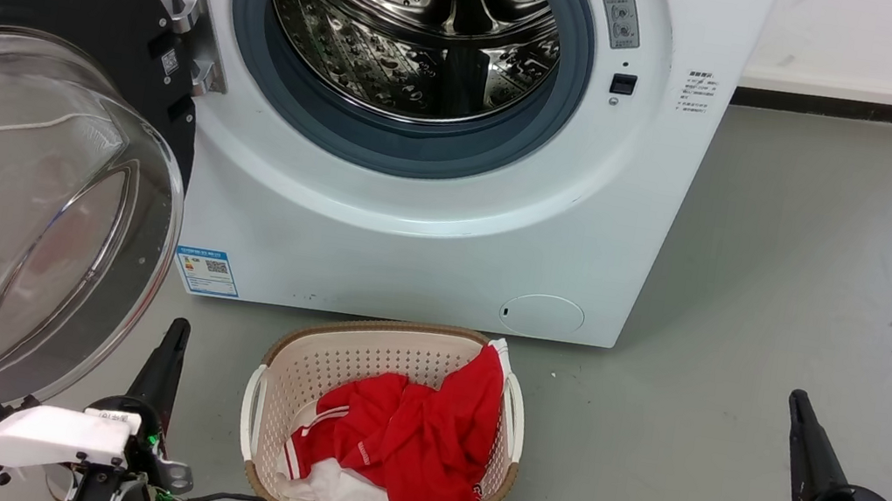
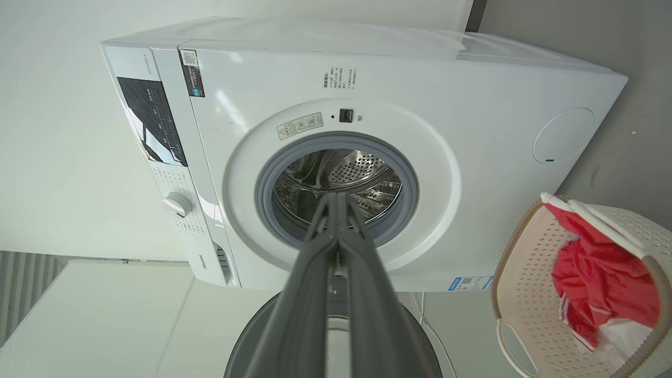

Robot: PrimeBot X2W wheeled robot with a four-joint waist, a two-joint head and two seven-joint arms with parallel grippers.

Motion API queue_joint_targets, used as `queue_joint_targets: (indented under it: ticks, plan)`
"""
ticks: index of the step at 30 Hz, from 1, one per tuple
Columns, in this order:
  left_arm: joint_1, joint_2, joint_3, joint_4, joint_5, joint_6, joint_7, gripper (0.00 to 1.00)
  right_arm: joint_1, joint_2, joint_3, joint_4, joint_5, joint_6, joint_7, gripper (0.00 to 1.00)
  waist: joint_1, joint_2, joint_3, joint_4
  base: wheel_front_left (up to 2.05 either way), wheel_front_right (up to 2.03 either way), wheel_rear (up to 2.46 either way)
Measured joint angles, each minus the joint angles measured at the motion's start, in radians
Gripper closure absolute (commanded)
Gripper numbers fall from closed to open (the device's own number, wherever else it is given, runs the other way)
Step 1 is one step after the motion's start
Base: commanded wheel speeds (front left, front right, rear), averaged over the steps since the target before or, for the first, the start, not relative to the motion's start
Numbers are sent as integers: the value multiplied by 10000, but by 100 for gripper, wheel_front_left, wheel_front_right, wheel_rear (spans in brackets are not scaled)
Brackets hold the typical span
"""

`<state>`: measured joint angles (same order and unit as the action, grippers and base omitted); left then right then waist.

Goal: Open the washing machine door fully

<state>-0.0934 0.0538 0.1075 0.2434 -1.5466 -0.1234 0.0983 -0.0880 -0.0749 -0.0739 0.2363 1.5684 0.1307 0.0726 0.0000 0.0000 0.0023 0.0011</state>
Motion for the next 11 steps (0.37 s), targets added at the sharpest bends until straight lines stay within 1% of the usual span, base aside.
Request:
queue_joint_targets:
  ticks: [11]
  plan:
    - [-108, -33, 59, 21, -658, -59, 163, 100, -119, 13, -94, 61, 690, 0, 163, 100, 0, 0, 8, -11, 0, 0, 0]
